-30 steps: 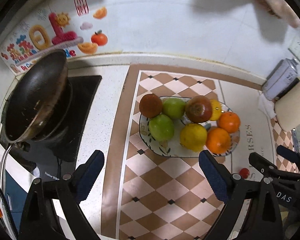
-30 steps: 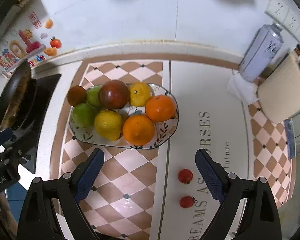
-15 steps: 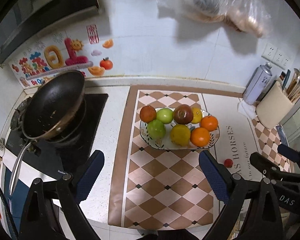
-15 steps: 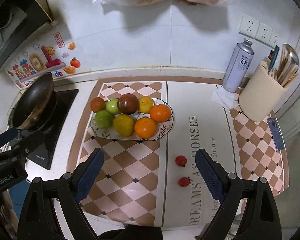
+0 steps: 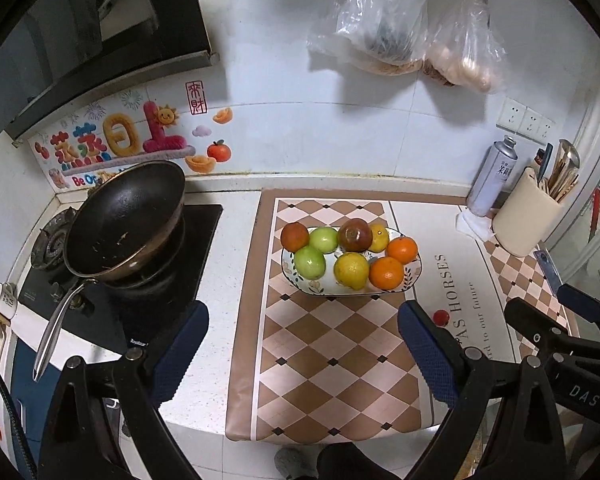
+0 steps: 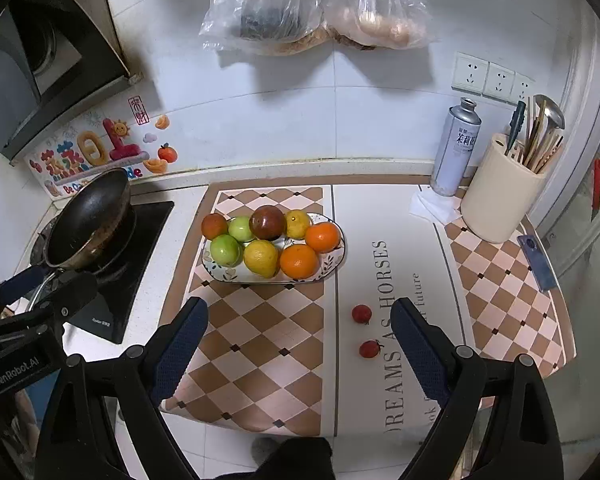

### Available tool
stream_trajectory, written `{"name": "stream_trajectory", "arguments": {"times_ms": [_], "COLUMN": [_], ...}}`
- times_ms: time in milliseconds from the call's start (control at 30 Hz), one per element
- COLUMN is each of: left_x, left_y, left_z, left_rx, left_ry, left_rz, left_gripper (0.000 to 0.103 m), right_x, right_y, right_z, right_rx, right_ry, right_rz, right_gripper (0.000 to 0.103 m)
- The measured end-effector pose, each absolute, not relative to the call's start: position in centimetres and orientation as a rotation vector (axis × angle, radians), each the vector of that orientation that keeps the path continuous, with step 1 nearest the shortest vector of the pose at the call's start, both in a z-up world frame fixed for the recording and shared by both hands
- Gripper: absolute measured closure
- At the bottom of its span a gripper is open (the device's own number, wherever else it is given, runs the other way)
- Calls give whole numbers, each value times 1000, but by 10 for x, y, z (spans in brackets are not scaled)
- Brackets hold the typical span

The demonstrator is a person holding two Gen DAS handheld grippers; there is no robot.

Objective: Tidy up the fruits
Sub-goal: 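Open both grippers and lift them back from the plate, then grasp a red tomato with the right gripper while the left grasps the other tomato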

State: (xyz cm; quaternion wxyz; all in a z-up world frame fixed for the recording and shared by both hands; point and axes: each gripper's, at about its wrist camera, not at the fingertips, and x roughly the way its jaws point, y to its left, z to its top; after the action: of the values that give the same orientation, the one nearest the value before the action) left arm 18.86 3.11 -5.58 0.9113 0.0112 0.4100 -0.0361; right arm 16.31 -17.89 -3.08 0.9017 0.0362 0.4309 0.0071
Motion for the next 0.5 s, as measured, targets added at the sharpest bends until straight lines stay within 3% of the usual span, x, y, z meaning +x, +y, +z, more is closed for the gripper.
{"name": "stream_trajectory", "arguments": {"times_ms": [267, 500], "left_x": [187, 221], "left_y": [29, 4], "left_z": [-58, -90], "left_rx": [19, 67], "left_ry": [842, 939], "left_rz": [-72, -72], "left_gripper": [6, 0], "right_x": [172, 211], "right_y": [-192, -256], "right_z": [-39, -98], "right_rx": [150, 319], "right_ry": [907, 1038], "right_rz": [46, 7], "right_gripper": [8, 8]}}
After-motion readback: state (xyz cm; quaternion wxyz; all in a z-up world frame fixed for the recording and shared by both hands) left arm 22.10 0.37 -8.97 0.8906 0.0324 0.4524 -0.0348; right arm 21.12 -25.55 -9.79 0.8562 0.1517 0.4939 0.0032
